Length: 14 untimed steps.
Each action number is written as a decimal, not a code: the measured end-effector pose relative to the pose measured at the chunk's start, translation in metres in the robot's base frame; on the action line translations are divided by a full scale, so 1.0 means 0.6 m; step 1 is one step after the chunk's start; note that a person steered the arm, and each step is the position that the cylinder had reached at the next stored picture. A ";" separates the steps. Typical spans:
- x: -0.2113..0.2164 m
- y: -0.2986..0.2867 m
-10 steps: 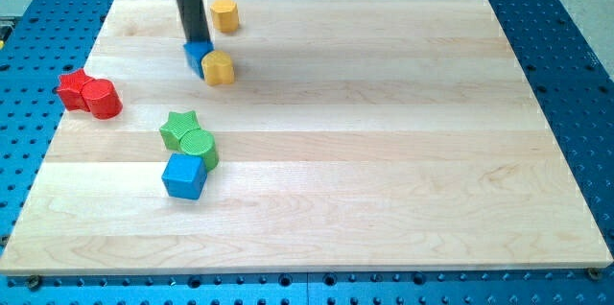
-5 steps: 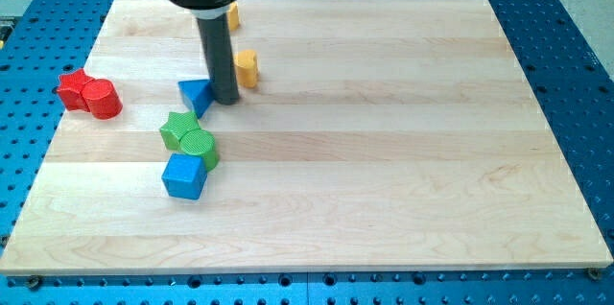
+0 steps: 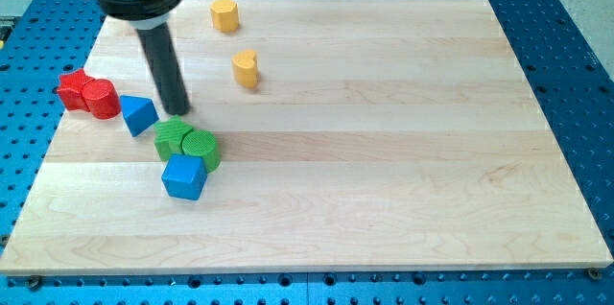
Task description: Push the triangle below the blue cube
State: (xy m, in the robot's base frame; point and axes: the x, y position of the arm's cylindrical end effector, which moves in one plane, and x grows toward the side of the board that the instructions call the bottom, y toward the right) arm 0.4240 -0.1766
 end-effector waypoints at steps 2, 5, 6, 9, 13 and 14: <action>-0.008 -0.056; 0.185 -0.040; 0.184 -0.109; 0.218 -0.192; 0.284 -0.078; 0.265 -0.173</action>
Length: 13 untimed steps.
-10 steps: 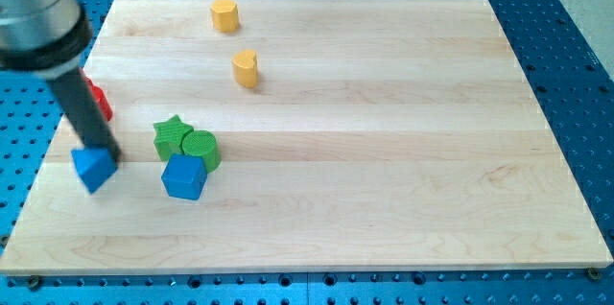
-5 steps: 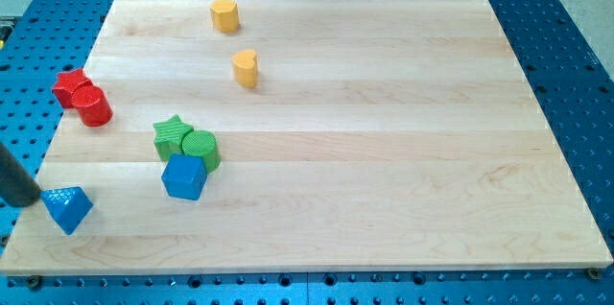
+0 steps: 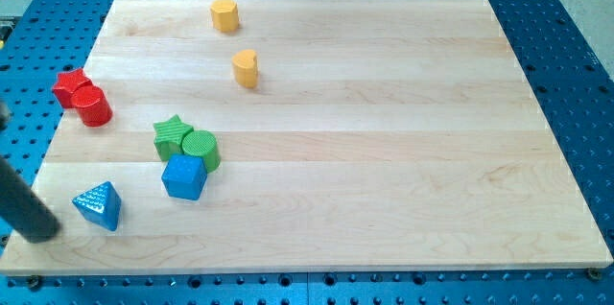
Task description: Push the triangle below the blue cube
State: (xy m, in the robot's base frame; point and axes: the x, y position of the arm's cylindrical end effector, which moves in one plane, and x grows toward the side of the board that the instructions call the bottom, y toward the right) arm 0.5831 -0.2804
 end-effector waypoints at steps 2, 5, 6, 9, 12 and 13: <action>-0.012 0.081; -0.009 0.170; -0.007 0.173; -0.090 0.061; -0.048 0.170; -0.042 0.179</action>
